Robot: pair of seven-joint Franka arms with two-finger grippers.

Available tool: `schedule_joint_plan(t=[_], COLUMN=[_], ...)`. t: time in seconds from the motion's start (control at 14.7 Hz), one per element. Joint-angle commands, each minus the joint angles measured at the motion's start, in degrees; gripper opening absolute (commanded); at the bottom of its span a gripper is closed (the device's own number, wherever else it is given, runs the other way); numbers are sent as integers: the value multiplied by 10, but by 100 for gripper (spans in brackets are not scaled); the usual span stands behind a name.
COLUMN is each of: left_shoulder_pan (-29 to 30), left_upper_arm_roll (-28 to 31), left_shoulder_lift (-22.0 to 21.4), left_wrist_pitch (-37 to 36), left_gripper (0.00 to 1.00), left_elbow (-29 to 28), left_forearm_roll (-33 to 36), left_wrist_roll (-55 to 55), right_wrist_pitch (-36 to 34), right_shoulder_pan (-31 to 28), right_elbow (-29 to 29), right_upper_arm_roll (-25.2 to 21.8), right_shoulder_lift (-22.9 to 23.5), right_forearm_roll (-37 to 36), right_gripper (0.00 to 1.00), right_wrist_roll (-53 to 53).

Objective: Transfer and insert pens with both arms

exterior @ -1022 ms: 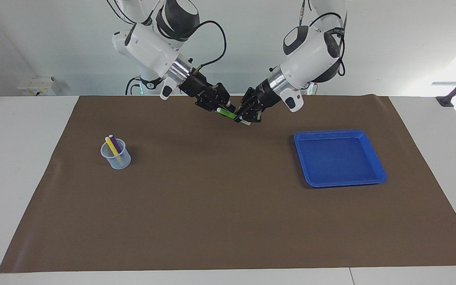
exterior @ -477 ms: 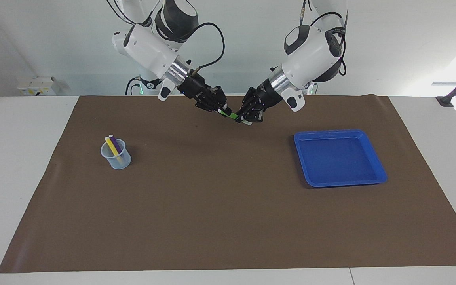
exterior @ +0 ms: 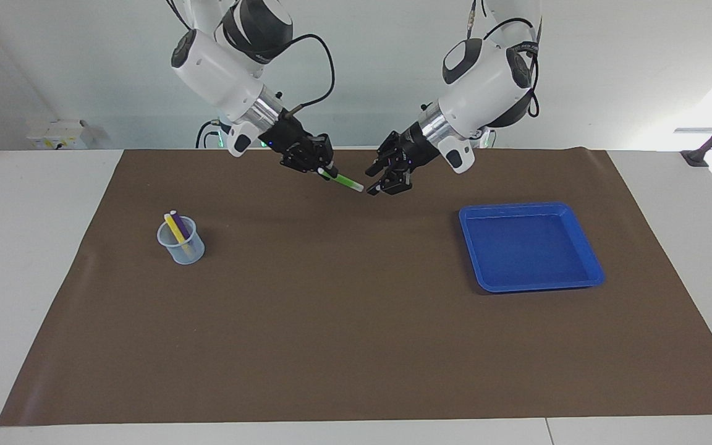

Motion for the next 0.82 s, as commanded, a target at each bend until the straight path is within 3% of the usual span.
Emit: schedule_joint_plan(t=[0.0, 0.14, 0.27, 0.55, 0.75], left_shoulder_pan=[10, 38, 53, 92, 131], left_upper_arm_roll=[7, 7, 7, 7, 7], left_shoulder_lift=[-20, -22, -22, -23, -22], left_wrist_pitch=[-18, -57, -79, -135, -193], left_gripper=[100, 100, 100, 100, 100], left_elbow=[-17, -16, -14, -10, 5], left_forearm_roll=[-2, 6, 44, 121, 194], left_wrist_roll=[50, 115, 179, 312, 443], right_wrist_pitch=[-124, -190, -205, -147, -96], right_shoulder_pan=[-71, -124, -167, -180, -209], right_elbow=[32, 70, 98, 85, 51], right_upper_arm_roll=[-4, -8, -8, -8, -8], right_shoulder_lift=[-13, -3, 13, 15, 24], right_forearm_roll=[-92, -147, -226, -350, -355], right_gripper=[0, 0, 0, 0, 0], right_wrist_roll=[-104, -225, -332, -439, -446])
